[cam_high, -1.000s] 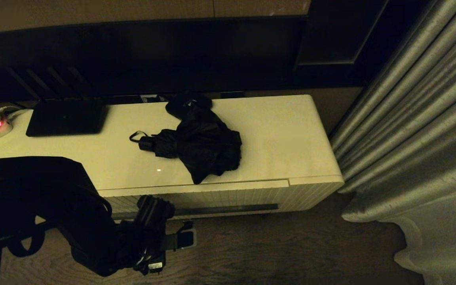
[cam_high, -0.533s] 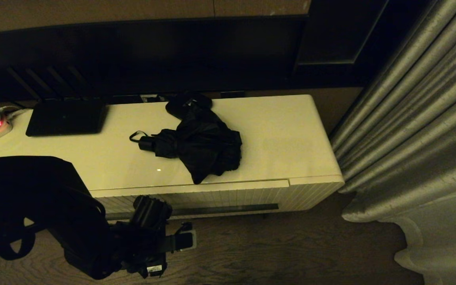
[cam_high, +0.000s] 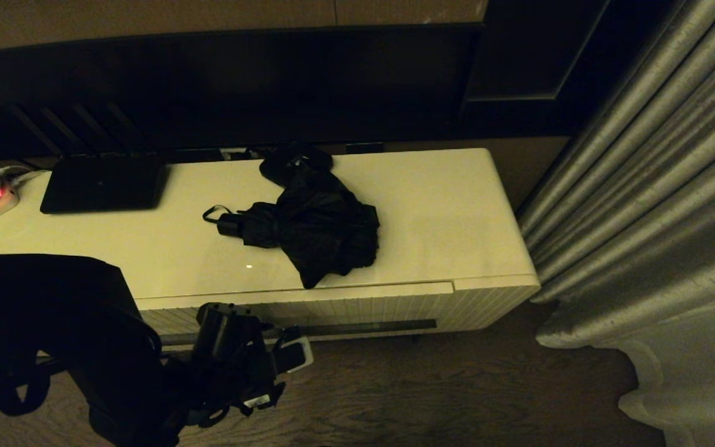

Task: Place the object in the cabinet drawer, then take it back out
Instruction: Open the drawer

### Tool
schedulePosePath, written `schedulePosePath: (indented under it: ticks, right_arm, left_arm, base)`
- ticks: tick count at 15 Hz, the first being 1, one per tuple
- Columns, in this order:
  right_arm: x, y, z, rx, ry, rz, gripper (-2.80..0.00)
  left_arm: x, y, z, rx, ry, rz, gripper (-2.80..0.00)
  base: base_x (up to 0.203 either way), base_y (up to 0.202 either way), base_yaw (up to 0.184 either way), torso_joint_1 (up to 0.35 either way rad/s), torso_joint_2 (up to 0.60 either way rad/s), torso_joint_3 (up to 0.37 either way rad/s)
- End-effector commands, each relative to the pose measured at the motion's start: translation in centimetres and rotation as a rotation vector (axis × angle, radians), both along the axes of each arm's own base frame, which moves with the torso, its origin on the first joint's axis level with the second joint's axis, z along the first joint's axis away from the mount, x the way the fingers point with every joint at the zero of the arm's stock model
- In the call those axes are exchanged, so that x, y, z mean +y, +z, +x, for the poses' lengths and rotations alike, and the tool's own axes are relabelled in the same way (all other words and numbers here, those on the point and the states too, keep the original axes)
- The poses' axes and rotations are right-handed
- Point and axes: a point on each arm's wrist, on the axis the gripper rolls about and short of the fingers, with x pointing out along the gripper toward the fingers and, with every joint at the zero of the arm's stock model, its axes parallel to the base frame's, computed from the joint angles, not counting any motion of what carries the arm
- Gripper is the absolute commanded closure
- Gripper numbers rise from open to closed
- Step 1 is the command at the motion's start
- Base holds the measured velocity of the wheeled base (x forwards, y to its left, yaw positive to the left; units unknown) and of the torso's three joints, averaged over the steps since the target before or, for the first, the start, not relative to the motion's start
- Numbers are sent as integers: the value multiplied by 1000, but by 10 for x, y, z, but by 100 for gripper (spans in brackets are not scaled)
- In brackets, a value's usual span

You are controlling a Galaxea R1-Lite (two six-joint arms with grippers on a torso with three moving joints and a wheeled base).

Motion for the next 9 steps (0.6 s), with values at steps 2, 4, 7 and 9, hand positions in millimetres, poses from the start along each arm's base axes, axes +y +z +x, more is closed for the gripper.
schedulePosePath:
  ticks: [2,4,7,9]
  right_arm:
    - [0,0,0,0,1,0,0]
    - [0,0,0,0,1,0,0]
    - [0,0,0,0,1,0,0]
    - [0,0,0,0,1,0,0]
  left_arm:
    - [1,-8,-3,37,7,-9,-280]
    - [1,-6,-5,56,-5,-3,-280]
    - [-2,2,-16,113,-41,33,-280]
    - [-3,9,-22,173,-70,42,-280]
  base:
    - [0,0,0,0,0,0]
    - [0,0,0,0,0,0]
    - [0,0,0,0,0,0]
    - [0,0,0,0,0,0]
